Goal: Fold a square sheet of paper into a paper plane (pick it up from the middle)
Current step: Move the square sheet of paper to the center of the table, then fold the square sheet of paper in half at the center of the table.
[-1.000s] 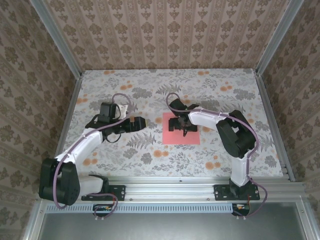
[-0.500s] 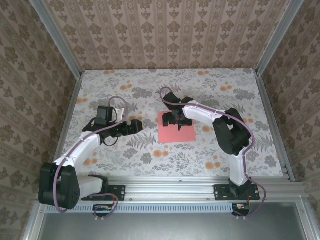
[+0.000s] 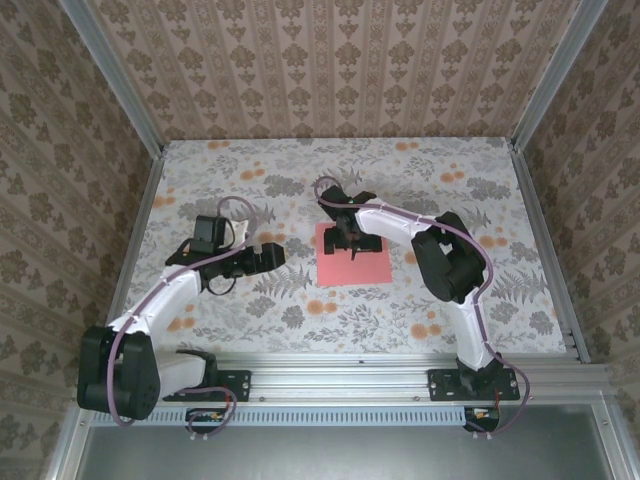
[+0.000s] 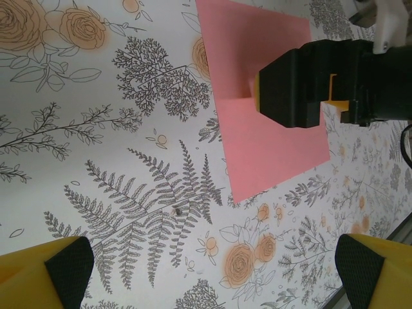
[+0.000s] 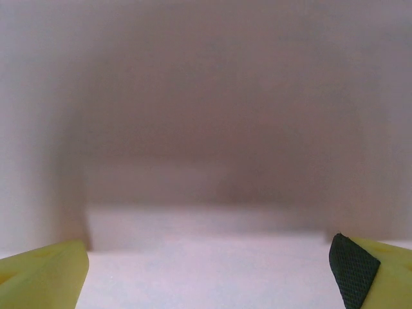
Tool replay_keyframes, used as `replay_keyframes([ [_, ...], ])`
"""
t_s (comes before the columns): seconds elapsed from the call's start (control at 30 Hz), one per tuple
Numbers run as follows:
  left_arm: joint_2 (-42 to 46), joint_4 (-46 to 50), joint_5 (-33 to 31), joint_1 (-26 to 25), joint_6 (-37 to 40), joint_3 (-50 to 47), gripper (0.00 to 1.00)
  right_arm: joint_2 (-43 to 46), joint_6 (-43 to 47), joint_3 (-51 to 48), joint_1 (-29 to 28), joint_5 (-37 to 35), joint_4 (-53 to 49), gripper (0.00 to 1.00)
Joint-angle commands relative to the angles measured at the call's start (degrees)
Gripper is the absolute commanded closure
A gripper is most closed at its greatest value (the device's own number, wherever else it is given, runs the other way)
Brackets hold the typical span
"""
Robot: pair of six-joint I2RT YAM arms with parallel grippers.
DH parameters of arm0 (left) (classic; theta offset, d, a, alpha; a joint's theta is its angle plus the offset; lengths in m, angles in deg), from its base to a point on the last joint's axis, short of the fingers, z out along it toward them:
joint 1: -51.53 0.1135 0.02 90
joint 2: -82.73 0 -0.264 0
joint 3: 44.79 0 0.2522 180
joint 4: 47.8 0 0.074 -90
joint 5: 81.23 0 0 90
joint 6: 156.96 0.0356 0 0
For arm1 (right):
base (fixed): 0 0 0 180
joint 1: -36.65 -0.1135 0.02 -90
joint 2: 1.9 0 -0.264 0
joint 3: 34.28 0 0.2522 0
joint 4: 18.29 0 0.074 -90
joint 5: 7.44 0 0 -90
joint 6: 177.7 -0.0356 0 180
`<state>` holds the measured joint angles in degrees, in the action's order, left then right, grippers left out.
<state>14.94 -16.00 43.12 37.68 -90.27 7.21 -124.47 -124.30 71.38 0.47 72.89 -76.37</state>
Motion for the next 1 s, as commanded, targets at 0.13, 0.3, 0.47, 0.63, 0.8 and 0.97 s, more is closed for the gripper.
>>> replay_keyframes([
  [0.13, 1.3, 1.4, 0.6, 0.7, 1.5, -0.8, 0.0, -2.7, -1.4, 2.9, -0.6, -0.6, -2.8, 0.02],
  [0.3, 1.0, 1.6, 0.6, 0.7, 1.9, -0.7, 0.0, -3.7, -1.5, 3.6, -0.8, -0.6, -3.1, 0.03],
  [0.47, 0.8, 1.6, 0.5, 0.7, 1.9, -0.7, 0.0, -5.1, -1.4, 3.6, -1.0, -0.8, -3.1, 0.05],
  [0.63, 0.7, 1.6, 0.5, 0.7, 2.0, -0.6, 0.0, -6.0, -1.4, 3.7, -1.2, -2.0, -3.6, 0.09],
  [0.8, 0.6, 1.6, 0.5, 0.7, 1.9, -0.7, 0.0, -6.5, -1.6, 3.7, -1.3, -2.5, -3.6, 0.13],
  [0.97, 0.5, 1.6, 0.6, 0.7, 1.9, -0.7, 0.0, -6.2, -1.5, 3.6, -1.4, -2.5, -3.2, 0.18],
])
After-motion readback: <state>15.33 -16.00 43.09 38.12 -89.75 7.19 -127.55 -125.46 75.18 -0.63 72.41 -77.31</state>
